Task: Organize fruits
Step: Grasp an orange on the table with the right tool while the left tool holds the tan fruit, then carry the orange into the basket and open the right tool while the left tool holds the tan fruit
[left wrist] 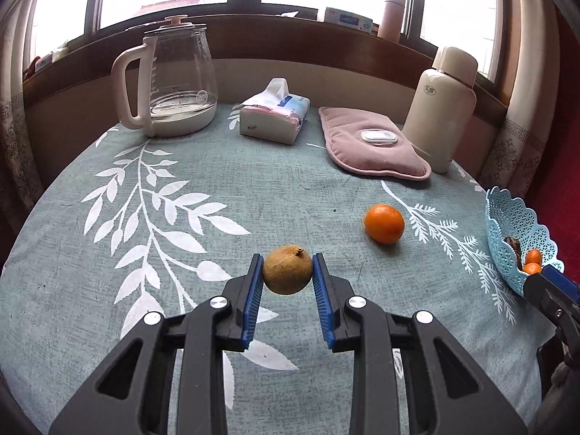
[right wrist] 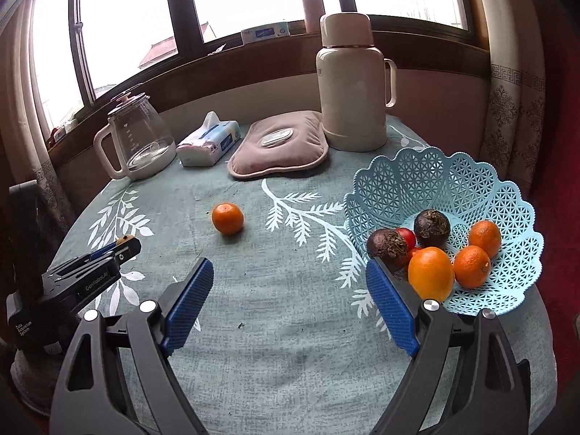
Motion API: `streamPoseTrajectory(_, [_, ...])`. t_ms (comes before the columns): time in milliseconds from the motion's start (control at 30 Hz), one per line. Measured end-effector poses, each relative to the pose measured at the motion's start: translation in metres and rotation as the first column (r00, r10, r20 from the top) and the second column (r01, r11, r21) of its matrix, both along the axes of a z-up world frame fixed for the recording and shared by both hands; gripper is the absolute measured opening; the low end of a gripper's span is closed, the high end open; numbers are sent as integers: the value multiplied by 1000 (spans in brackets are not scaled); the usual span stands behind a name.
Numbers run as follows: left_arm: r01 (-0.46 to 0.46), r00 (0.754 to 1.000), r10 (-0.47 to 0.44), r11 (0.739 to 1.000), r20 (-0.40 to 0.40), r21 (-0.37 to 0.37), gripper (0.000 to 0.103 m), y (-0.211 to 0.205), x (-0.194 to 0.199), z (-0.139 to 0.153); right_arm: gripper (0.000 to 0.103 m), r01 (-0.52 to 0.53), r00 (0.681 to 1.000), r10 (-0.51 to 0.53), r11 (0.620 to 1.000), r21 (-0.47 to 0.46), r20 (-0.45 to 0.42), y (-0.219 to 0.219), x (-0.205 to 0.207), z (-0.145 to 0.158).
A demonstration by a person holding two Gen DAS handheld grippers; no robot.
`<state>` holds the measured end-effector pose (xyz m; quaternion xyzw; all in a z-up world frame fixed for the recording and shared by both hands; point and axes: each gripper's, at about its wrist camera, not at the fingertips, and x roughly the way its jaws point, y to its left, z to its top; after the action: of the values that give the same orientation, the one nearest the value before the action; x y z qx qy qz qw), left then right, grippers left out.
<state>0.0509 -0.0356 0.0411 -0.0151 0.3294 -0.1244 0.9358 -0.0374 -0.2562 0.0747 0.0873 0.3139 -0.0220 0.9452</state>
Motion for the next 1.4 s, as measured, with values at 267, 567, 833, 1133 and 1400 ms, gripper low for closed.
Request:
streamPoseTrajectory(267, [-41,999,41,999,-11,-21,28,14,5,-6,87,-61,995,59,998,-27,-78,26,57,-21])
streamPoseTrajectory(567, [-69,997,66,996,-40,-57,28,23,8,-10,87,-121,980,115,992,-24,-160,50,121,-40])
streamPoseTrajectory(833, [-92,995,88,992,-55,-83,28,29,10,-10,79,-122,968,118,993,-3,-222,57,159,-54])
streamPoseTrajectory(1133, [-83,995,78,992,-56,-92,28,29,10,-9,47,-124,969,112,991,-41,-220,60,167,-56])
streamPoseTrajectory(1400, [-72,996,68,994,-50,-84,28,27,8,-8,41,-104,973,96,994,-29,-209,54,153,-53])
